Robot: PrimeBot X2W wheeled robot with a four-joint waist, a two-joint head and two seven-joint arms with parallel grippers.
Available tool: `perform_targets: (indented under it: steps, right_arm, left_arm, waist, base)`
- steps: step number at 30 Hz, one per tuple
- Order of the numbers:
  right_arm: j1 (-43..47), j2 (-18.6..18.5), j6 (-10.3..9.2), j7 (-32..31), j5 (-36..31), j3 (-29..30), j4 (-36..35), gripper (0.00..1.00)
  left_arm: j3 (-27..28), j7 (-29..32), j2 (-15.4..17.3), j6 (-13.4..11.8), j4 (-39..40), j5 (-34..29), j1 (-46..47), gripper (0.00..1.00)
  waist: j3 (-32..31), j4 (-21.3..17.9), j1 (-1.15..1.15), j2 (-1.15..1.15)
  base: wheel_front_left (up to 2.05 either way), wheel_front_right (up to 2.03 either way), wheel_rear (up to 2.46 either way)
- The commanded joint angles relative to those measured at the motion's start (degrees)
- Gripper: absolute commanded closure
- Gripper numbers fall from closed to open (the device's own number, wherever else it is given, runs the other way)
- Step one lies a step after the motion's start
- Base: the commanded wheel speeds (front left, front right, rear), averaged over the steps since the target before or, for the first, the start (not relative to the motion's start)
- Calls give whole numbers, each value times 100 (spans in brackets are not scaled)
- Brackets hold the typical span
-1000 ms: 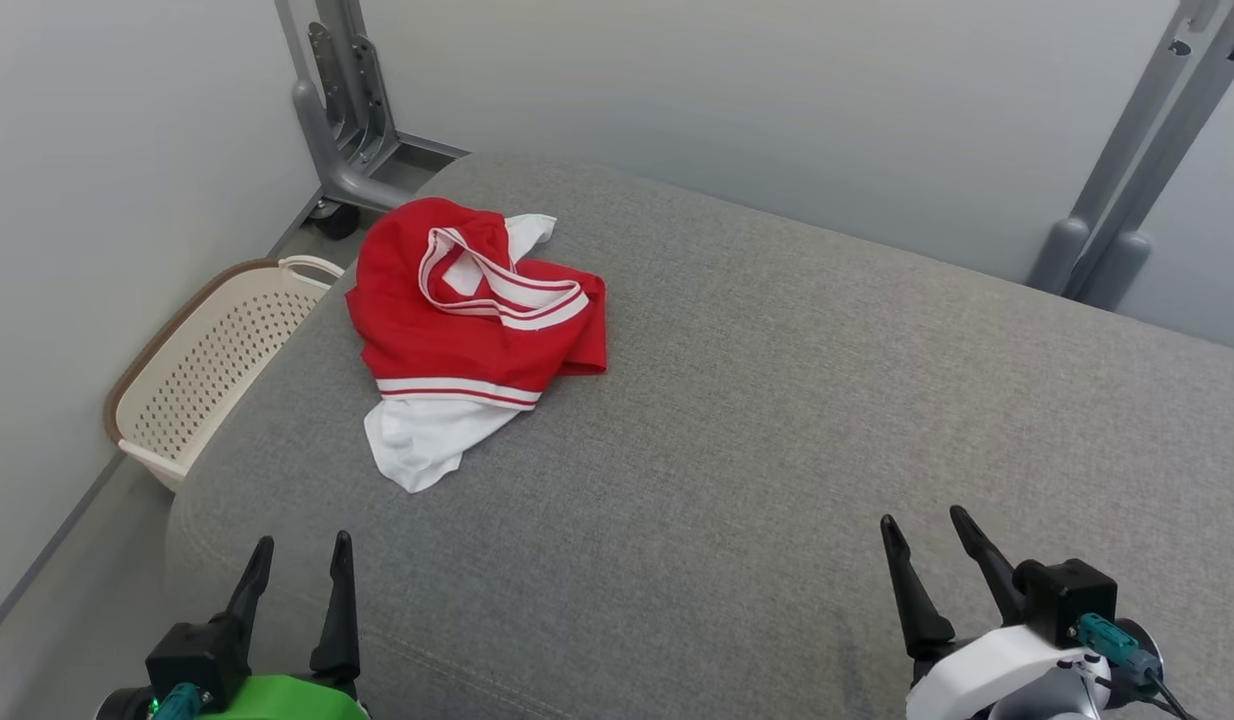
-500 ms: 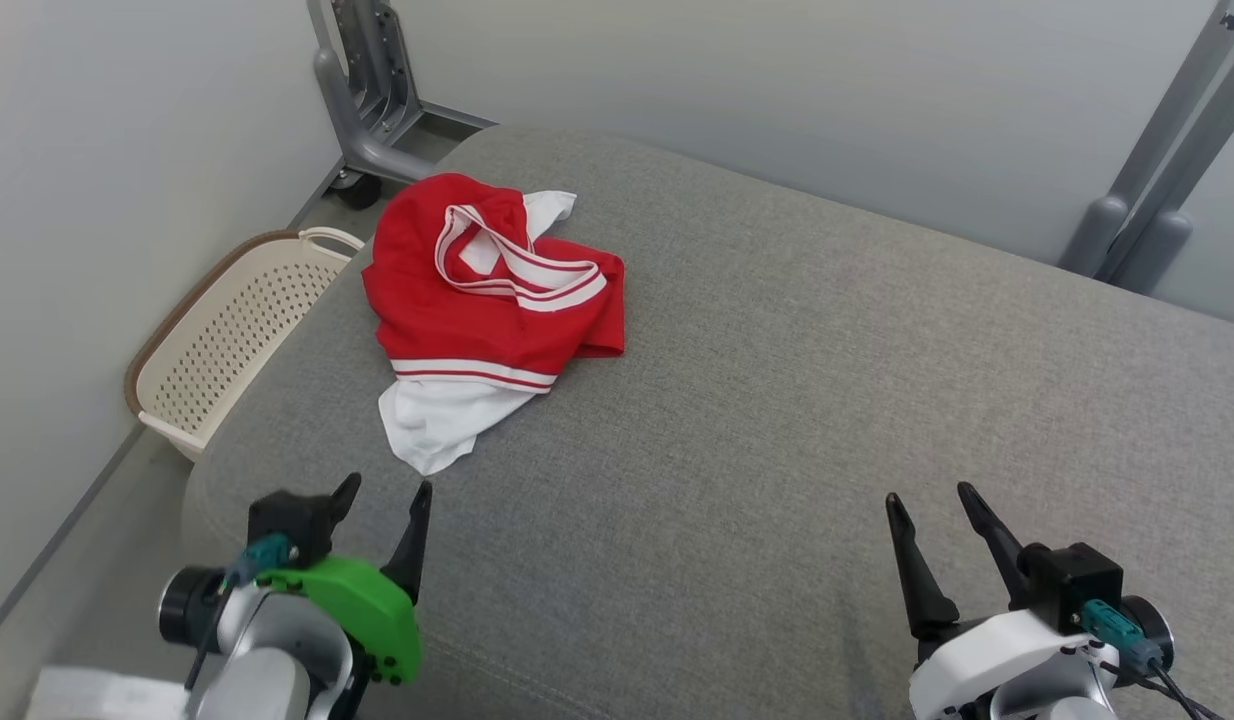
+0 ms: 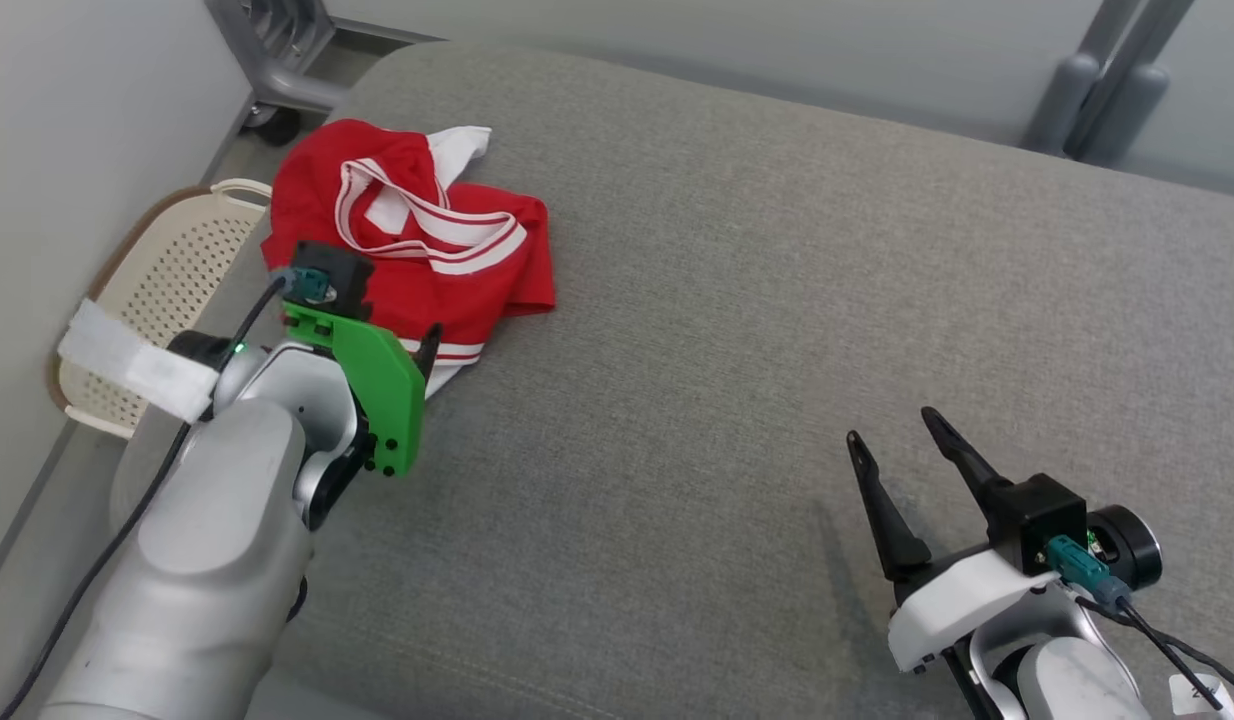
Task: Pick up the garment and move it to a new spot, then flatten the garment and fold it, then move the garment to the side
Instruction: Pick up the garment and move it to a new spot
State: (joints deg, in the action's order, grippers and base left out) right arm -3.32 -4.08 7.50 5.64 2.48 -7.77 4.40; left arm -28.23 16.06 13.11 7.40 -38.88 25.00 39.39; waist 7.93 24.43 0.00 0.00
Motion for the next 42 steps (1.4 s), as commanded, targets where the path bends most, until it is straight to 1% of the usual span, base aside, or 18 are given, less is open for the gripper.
perform_targets:
  steps: [1,6,7,11,18,19,20,21,25,28,31,35,39,42]
  right_arm:
    - [-83,-70,-2,-62,-22,-24,-100,0]
    - [-162,-227,-2,-224,54,-131,-303,0]
    - [-189,-270,-2,-258,76,-170,-381,0]
    - [-206,-342,-2,-316,85,-191,-490,0]
    - [-165,-483,-3,-419,71,-164,-690,0]
    - [-160,-493,-2,-427,73,-155,-707,0]
    - [-153,-497,-2,-433,74,-150,-718,0]
    - [-145,-496,-2,-428,69,-140,-725,0]
    - [-112,-446,-2,-410,56,-151,-643,0]
    - [-118,-399,-2,-356,95,-186,-558,0]
    - [-138,-335,-2,-291,118,-219,-428,0]
    - [-155,-220,-2,-175,172,-293,-213,0]
    - [-116,-115,-2,-45,218,-338,16,0]
    - [-79,-40,-2,38,207,-312,153,0]
  left_arm:
    - [-168,105,57,8,-165,62,247,0]
    - [-510,322,155,9,-574,280,777,0]
    - [-575,338,161,9,-762,307,914,0]
    - [-583,284,156,-9,-1085,283,1113,0]
    - [-511,38,24,-293,-1756,295,1378,0]
    - [-507,20,3,-351,-1835,283,1409,39]
    - [-494,-36,-15,-425,-1908,275,1441,80]
    - [-484,-80,-33,-475,-1969,273,1469,100]
    - [-455,-202,-93,-555,-2199,337,1533,100]
    - [-457,-366,-143,-545,-2255,342,1621,100]
    - [-408,-668,-184,-543,-2194,379,1718,100]
    - [-347,-998,-239,-479,-2100,456,1863,100]
    - [-322,-1241,-401,-328,-1897,548,2033,100]
    - [-399,-1391,-520,-243,-1658,498,2259,100]
  waist:
    - [466,-452,0,0]
    - [744,-677,0,0]
    - [851,-760,0,0]
    - [1005,-869,0,0]
    - [1254,-972,0,0]
    - [1267,-975,0,0]
    - [1279,-978,0,0]
    - [1286,-977,0,0]
    - [1209,-963,0,0]
    - [1072,-957,0,0]
    - [890,-965,0,0]
    - [603,-1056,0,0]
    - [340,-1223,0,0]
    - [207,-1360,0,0]
  base:
    - [0,0,0]
    - [0,0,0]
    - [0,0,0]
    - [0,0,0]
    - [0,0,0]
    - [0,0,0]
    - [0,0,0]
    - [0,0,0]
    - [0,0,0]
    - [0,0,0]
    - [0,0,0]
    - [0,0,0]
    - [0,0,0]
    - [0,0,0]
